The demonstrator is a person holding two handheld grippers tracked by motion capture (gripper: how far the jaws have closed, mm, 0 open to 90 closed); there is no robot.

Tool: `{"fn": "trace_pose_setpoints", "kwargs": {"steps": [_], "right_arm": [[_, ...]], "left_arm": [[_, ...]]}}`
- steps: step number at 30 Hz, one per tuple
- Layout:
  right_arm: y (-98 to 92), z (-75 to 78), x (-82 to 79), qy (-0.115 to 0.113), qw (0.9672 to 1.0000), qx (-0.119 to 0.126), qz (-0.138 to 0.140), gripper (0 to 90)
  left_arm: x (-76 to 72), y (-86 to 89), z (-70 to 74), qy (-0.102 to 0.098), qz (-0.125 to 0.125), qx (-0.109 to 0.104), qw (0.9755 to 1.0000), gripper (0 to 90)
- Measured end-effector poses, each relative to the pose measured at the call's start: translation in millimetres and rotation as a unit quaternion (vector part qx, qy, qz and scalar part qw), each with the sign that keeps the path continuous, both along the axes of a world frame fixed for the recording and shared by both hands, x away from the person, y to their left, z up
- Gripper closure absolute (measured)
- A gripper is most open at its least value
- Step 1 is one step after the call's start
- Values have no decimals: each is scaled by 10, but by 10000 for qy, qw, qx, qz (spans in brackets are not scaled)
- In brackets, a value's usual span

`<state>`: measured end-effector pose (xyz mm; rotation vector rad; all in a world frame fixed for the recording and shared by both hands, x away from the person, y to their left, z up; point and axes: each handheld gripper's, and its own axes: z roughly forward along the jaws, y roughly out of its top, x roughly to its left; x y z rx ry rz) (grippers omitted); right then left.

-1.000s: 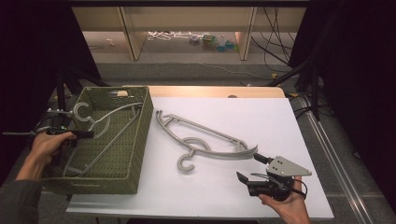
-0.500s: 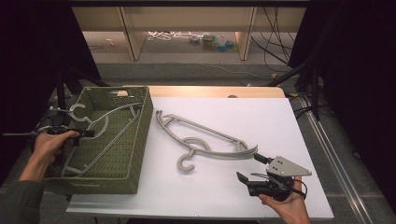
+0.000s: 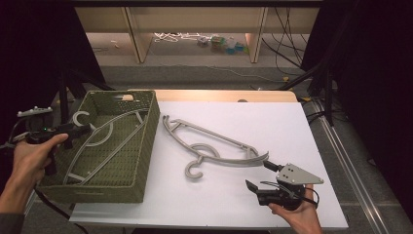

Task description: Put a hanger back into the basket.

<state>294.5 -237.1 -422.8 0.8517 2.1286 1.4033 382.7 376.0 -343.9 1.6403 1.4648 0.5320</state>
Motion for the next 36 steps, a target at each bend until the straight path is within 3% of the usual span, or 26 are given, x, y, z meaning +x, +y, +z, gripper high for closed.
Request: {"fn": "trace_pose_setpoints", "kwargs": {"steps": [2,6,7,10,13,15,18,21,26,32,36], "right_arm": [[-16,18,-16,108,9998,-137,-38,164],[-6,4,-12,82,10000,-24,-38,162],[-12,4,-5,-8,10000,-4,-53,162],[-14,4,-9,-39,9999,74,-111,162],[-15,2,-9,-60,9999,93,-115,161],[-16,-2,-11,-42,9999,95,-114,161],[-18,-15,-11,12,9999,117,-77,161],[-25,-31,7,-67,9999,139,-78,161],[-23,-39,0,43,9998,186,-91,161],[-18,-46,-11,14,9997,213,-111,161],[-19,-41,-18,33,9998,173,-78,161]], "left_arm": [[-115,-103,53,-224,-106,-86,9997,230],[-349,-331,120,-660,-291,-380,9967,200],[-394,-385,122,-757,-329,-370,9959,198],[-554,-612,97,-1149,-503,-443,9911,197],[-664,-832,41,-1457,-690,-258,9866,197],[-717,-941,2,-1487,-798,-215,9854,197],[-761,-1100,-57,-1562,-947,-428,9822,182],[-805,-1258,-112,-1559,-1122,-502,9801,181],[-854,-1511,-263,-1604,-1425,-398,9759,186],[-851,-1684,-476,-1549,-1662,-297,9734,187],[-862,-1731,-542,-1619,-1750,-384,9704,187]]}}
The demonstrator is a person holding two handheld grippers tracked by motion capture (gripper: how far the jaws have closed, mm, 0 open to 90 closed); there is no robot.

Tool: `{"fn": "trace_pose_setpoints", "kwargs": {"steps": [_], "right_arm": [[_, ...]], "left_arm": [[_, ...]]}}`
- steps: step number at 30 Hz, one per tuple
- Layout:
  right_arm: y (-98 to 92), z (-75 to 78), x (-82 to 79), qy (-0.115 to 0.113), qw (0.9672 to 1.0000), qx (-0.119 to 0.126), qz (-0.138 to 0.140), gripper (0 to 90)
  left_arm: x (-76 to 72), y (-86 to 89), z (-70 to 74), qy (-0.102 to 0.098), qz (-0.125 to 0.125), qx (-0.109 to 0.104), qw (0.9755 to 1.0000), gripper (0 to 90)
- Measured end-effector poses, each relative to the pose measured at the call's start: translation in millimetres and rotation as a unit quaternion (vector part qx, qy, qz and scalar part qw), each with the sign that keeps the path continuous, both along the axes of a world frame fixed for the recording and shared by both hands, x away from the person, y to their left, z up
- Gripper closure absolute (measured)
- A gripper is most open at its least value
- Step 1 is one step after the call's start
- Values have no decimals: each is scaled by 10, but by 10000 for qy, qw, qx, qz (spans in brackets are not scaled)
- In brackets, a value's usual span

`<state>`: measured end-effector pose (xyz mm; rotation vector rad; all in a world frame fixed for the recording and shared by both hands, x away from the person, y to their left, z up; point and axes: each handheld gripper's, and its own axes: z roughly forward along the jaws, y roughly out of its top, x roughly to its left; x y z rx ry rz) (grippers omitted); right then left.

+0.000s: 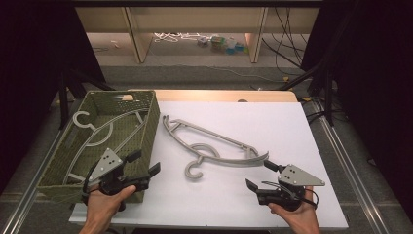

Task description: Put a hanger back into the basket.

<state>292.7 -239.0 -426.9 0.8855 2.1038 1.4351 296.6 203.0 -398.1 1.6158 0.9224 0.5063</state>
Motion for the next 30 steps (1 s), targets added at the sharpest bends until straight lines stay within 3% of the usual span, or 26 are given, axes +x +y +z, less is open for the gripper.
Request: {"fn": "trace_pose_setpoints", "kwargs": {"steps": [12,16,17,21,28,30], "right_arm": [[17,-13,9,7,9999,-16,101,160],[14,-11,26,-95,9999,-74,36,159],[19,-6,25,-19,9999,-76,79,160],[54,-2,67,-73,9997,-186,164,160],[125,4,255,-85,9984,-444,330,161],[151,7,383,24,9971,-614,457,165]], "left_arm": [[-75,-44,-120,-188,-103,-125,9997,168],[-104,-71,-166,-197,-182,-164,9995,164],[-111,-73,-171,-207,-205,-149,9995,163],[-118,-79,-176,-276,-222,-116,9993,159],[-121,-80,-181,-279,-258,-118,9992,159],[-121,-79,-183,-289,-259,-142,9991,159]]}}
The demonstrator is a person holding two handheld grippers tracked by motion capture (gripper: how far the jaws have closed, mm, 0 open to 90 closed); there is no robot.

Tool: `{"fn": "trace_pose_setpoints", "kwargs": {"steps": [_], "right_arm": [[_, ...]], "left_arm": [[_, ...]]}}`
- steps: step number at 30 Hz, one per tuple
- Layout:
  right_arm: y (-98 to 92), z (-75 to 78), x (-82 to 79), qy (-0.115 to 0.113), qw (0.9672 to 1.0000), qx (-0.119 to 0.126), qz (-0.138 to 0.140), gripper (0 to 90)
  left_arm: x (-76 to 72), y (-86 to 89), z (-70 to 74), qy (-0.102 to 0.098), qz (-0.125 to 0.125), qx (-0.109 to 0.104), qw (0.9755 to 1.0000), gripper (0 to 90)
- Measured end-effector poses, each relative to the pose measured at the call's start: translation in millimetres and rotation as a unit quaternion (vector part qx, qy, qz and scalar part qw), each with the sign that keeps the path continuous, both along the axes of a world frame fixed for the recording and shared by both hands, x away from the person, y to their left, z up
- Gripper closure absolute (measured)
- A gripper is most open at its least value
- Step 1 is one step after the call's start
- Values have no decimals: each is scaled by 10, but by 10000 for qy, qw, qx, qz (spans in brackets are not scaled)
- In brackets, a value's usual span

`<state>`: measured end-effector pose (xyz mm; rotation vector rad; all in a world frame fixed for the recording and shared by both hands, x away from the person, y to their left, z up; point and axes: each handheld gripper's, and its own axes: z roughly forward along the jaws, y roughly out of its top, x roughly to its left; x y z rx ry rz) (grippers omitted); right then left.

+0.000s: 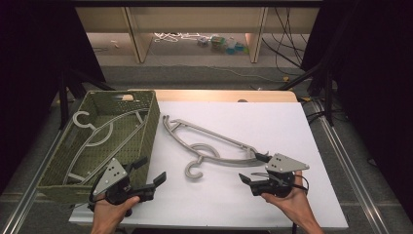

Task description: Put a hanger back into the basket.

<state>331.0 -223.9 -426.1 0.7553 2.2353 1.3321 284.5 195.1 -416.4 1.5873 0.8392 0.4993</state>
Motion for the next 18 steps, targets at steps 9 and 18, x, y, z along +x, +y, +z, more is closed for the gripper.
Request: {"fn": "trace_pose_setpoints", "kwargs": {"steps": [9,18], "right_arm": [[124,-115,358,477,9964,-639,299,198],[469,-235,754,726,9865,-1263,753,272]], "left_arm": [[-2,-20,-7,-21,-76,64,9999,159],[-10,-22,-5,-26,-104,58,9999,160]]}}
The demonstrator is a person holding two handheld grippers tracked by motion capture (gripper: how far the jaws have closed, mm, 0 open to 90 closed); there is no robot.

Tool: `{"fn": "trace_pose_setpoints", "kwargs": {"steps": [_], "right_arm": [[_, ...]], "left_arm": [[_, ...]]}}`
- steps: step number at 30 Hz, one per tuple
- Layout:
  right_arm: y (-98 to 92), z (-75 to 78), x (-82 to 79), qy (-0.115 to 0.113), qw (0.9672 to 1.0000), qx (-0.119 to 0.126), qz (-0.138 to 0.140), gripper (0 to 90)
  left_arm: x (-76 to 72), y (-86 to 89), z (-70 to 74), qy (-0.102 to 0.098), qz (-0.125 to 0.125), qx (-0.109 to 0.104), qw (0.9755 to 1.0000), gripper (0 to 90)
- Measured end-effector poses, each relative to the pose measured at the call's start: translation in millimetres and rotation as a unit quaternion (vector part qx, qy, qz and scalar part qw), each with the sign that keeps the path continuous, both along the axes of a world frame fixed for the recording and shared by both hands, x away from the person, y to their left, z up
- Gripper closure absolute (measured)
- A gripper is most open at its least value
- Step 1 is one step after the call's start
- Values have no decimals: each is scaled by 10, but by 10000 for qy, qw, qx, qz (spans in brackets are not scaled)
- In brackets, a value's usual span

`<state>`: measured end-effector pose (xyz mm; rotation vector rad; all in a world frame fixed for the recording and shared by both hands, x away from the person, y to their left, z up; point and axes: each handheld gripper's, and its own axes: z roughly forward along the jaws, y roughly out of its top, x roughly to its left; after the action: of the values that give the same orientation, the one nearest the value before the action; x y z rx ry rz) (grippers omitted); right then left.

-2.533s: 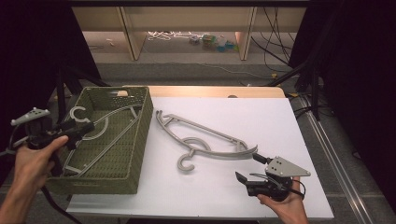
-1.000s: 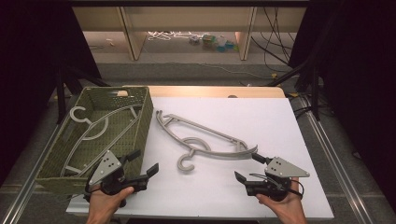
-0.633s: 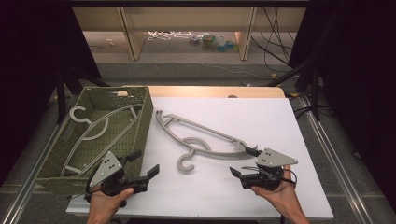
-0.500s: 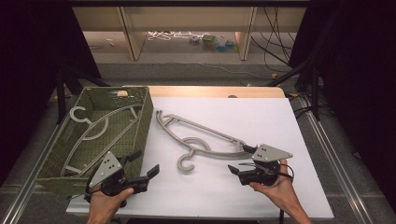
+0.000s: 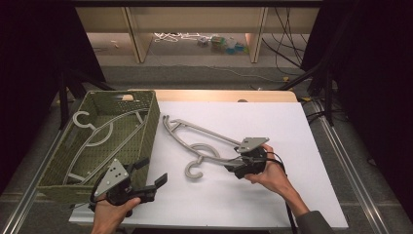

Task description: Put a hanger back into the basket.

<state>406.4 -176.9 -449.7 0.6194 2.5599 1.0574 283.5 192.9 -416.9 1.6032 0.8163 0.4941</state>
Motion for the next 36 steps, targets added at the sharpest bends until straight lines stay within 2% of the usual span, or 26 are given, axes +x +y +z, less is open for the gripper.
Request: {"fn": "trace_pose_setpoints", "kwargs": {"steps": [3,6,8,15,19,26,36], "right_arm": [[121,-64,144,26,9997,-237,59,324],[167,-89,186,45,9993,-355,74,350],[203,-113,207,170,9990,-407,123,370],[260,-158,279,287,9972,-640,265,472],[280,-179,315,324,9966,-713,267,540],[306,-240,346,412,9947,-871,361,599],[353,-255,386,499,9930,-926,539,720]], "left_arm": [[-1,7,4,-16,-10,8,10000,160],[-4,4,3,-9,-23,-3,10000,160],[-4,-1,2,-17,-39,16,10000,160],[-8,-6,2,-37,-56,35,10000,160],[-9,0,8,-103,-36,68,9999,160],[-5,7,3,-103,-16,85,9999,160],[0,12,4,-110,-13,68,9999,161]]}}
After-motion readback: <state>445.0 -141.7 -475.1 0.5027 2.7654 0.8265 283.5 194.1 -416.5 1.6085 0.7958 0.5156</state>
